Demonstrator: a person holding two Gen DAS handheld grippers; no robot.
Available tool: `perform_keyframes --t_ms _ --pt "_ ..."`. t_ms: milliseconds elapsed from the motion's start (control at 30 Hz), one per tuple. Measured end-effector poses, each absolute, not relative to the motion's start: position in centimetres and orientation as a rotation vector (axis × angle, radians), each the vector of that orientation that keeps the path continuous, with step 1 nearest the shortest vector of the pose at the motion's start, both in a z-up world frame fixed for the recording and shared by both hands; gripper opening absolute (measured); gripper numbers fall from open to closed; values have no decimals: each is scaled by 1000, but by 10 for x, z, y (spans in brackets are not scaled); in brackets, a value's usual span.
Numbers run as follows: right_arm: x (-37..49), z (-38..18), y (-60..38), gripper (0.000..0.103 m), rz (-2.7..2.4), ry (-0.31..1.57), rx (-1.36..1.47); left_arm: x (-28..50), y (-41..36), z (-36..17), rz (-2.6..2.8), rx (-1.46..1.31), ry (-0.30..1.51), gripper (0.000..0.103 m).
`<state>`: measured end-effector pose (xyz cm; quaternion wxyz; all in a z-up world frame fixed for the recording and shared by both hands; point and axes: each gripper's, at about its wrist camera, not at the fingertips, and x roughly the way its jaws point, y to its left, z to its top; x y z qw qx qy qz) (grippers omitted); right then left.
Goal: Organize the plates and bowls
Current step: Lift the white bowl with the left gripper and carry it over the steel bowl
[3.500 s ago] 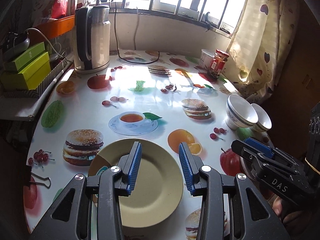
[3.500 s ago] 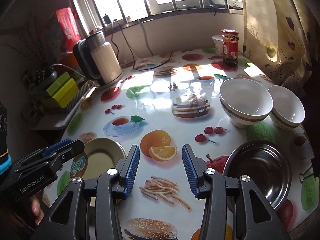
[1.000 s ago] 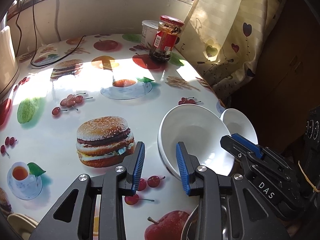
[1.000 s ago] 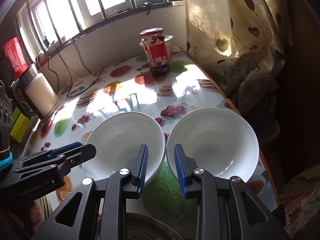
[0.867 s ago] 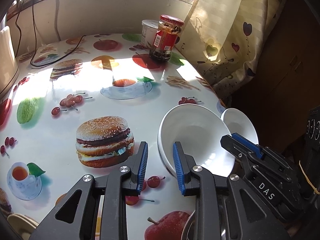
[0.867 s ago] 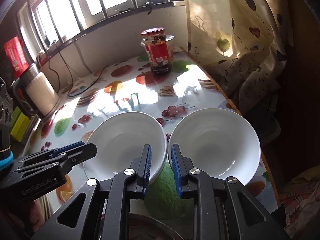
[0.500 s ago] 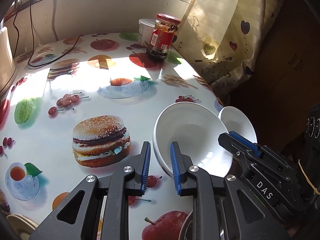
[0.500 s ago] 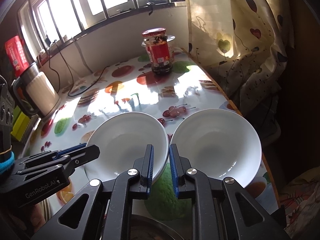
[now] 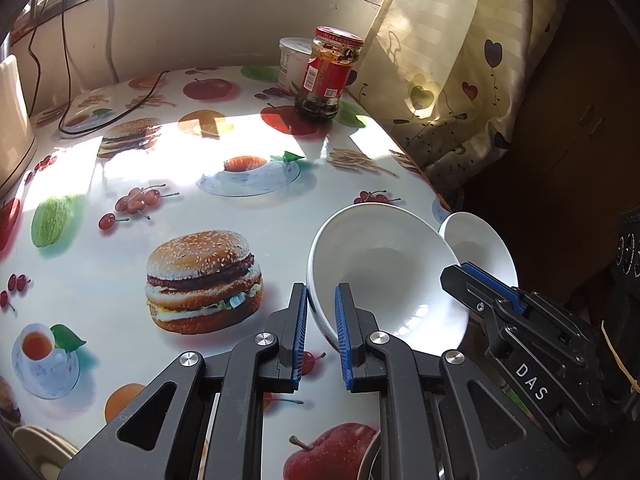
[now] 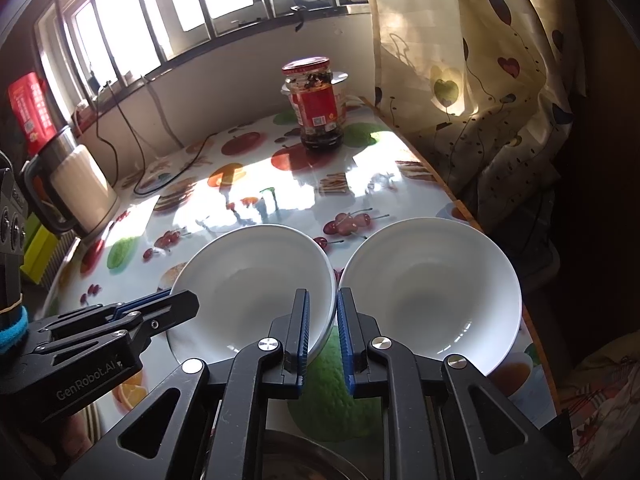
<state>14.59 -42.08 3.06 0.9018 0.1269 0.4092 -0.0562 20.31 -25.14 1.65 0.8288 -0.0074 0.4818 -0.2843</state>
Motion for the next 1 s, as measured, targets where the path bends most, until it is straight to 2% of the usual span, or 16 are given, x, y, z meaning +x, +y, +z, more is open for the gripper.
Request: perform_keyframes --t_ms 567,1000 --pt "146 32 -423 14 -112 841 270 200 -243 23 -607 -35 1005 15" --pt "124 53 -415 14 -116 793 277 182 -234 42 -628 -40 958 15"
